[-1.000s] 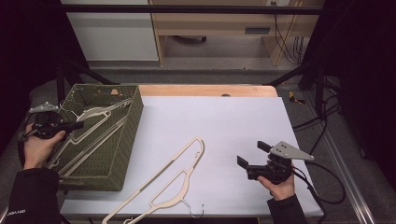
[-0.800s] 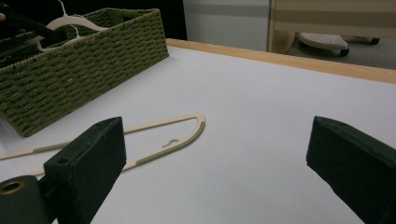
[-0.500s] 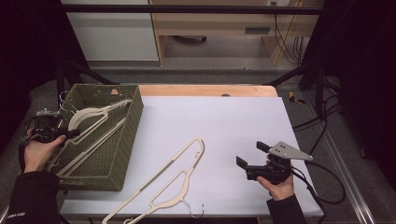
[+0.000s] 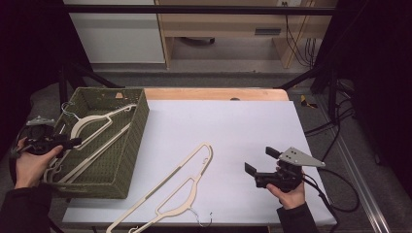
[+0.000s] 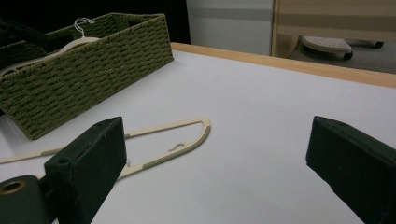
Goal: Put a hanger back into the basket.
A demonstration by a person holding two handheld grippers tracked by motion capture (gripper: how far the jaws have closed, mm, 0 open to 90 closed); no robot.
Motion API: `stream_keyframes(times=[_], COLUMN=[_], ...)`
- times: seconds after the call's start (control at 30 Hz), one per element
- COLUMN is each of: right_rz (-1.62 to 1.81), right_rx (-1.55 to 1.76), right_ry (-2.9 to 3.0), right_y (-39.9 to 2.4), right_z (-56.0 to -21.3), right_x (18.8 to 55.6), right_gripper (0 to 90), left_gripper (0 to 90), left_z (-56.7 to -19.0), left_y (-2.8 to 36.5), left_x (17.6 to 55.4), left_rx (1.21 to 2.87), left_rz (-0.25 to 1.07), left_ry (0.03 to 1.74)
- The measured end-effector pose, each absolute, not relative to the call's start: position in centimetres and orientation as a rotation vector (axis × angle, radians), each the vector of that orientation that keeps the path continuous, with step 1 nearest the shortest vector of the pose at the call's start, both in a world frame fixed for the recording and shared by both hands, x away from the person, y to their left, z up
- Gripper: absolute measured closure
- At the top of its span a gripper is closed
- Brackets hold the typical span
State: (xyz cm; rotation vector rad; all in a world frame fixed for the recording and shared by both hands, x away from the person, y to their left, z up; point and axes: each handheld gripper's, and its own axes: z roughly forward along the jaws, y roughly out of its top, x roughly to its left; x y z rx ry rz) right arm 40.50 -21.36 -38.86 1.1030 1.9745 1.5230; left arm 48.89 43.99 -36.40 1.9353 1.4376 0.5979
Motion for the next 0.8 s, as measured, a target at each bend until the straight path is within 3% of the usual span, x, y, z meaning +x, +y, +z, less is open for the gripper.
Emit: stream_keyframes(times=[0.27, 0.8], right_rz=[1.542, 1.549], right_rx=[1.09, 1.064], right_ry=[1.978, 1.997], right_y=[-20.9, -19.9], right_z=[-38.7, -38.6], right_x=[40.3, 39.9], right_gripper=[5.5, 5.3], left_gripper=[21.6, 12.2], left_z=[-34.4, -34.2], left_y=[39.2, 29.5], left_x=[46.1, 40.7], left_rx=[1.843, 1.842], left_rz=[0.622, 0.579], left_ry=[1.233, 0.91])
